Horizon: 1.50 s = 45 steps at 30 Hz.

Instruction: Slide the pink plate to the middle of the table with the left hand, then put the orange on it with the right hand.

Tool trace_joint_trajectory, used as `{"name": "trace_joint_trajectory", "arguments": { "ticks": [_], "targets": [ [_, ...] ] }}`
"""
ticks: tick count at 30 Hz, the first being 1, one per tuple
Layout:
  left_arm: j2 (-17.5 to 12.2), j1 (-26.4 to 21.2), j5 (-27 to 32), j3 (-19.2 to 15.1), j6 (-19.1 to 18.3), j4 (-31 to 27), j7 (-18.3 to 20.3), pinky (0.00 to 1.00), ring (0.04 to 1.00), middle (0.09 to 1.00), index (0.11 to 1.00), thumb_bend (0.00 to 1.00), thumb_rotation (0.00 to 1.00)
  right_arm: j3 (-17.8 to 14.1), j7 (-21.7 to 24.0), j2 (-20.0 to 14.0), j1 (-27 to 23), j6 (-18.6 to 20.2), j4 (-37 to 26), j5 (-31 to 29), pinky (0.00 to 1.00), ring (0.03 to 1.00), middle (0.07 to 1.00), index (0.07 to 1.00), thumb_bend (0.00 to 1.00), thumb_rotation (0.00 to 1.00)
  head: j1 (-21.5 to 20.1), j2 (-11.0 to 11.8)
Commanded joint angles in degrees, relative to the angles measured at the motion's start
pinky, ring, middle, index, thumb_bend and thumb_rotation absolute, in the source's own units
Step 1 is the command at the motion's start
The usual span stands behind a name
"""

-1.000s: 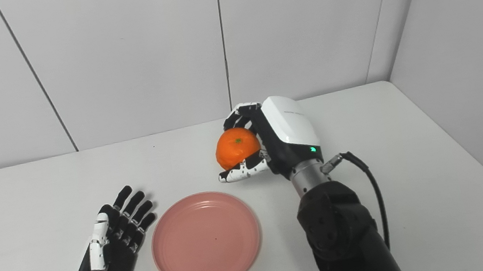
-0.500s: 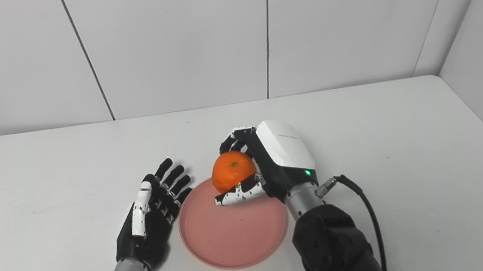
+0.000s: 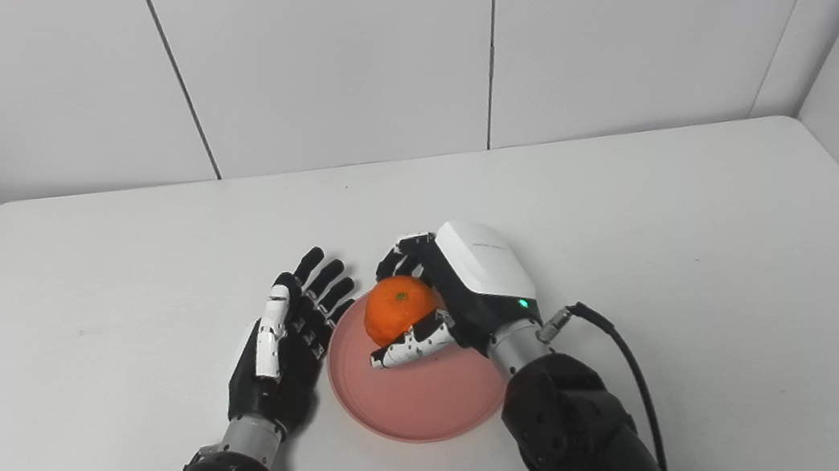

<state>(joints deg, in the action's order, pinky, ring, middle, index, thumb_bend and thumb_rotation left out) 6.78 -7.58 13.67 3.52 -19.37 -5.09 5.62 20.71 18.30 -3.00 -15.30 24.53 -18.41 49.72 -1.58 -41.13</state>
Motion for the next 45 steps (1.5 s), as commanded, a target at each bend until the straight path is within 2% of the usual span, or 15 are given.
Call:
{"name": "trace_joint_trajectory", "arguments": {
  "ticks": [1,8,19,28,34,38,39,41,45],
  "targets": [
    [0.3,0.4,-0.9,0.0,-0.6,0.6,-1.0,0.88,0.894,0.904,0.899,0.38,1.00,0.2,-1.3,0.3,-1.2,-2.1,-0.4,-0.6,0.22,0.312,0.416,0.519,0.53,0.00,0.4,-0.1],
    [0.5,0.4,-1.5,0.0,-0.1,0.7,-1.1,0.89,0.888,0.903,0.897,0.38,1.00,1.6,-2.6,-0.6,-1.3,-3.6,3.7,-1.0,0.23,0.323,0.418,0.517,0.53,0.00,0.8,-0.2],
    [0.4,0.7,-2.3,0.0,0.6,0.7,-1.0,0.88,0.889,0.902,0.900,0.38,1.00,3.2,-3.3,-1.0,-1.3,-3.4,7.6,-0.3,0.23,0.323,0.418,0.518,0.53,0.00,0.5,-0.3],
    [0.3,0.8,-2.3,0.0,0.2,0.3,-0.9,0.88,0.895,0.907,0.903,0.38,1.00,4.5,-4.4,-1.8,-0.9,-3.6,8.5,0.4,0.23,0.317,0.415,0.517,0.53,0.00,0.2,-0.4],
    [0.3,0.9,-2.4,0.1,-0.1,0.0,-0.9,0.88,0.893,0.906,0.904,0.38,1.00,5.1,-3.6,-2.4,-0.7,-2.8,6.5,1.2,0.23,0.328,0.421,0.519,0.53,0.00,0.3,-0.6],
    [0.2,0.9,-2.5,0.2,-0.2,-0.2,-0.9,0.88,0.897,0.909,0.908,0.38,1.00,4.7,-2.9,-3.0,-0.2,-3.3,4.1,0.4,0.31,0.420,0.451,0.530,0.53,0.01,0.2,-0.6],
    [0.1,0.9,-2.5,0.3,-0.1,-0.2,-1.0,0.88,0.894,0.906,0.904,0.38,1.00,4.7,-2.9,-3.1,-0.1,-3.6,3.6,0.4,0.33,0.443,0.512,0.507,0.52,0.09,0.2,-0.6],
    [0.2,0.9,-2.4,0.2,-0.2,-0.3,-1.0,0.87,0.889,0.903,0.902,0.38,1.00,4.7,-1.7,-3.6,0.0,-3.2,2.0,0.7,0.26,0.409,0.540,0.631,0.84,0.18,0.1,-0.7],
    [0.3,0.9,-1.9,-0.1,-0.5,-0.3,-0.9,0.87,0.889,0.905,0.903,0.38,1.00,4.5,3.8,-4.6,-0.2,-0.5,-3.0,2.4,0.23,0.376,0.529,0.703,0.93,0.25,-0.2,-0.6]
  ]
}}
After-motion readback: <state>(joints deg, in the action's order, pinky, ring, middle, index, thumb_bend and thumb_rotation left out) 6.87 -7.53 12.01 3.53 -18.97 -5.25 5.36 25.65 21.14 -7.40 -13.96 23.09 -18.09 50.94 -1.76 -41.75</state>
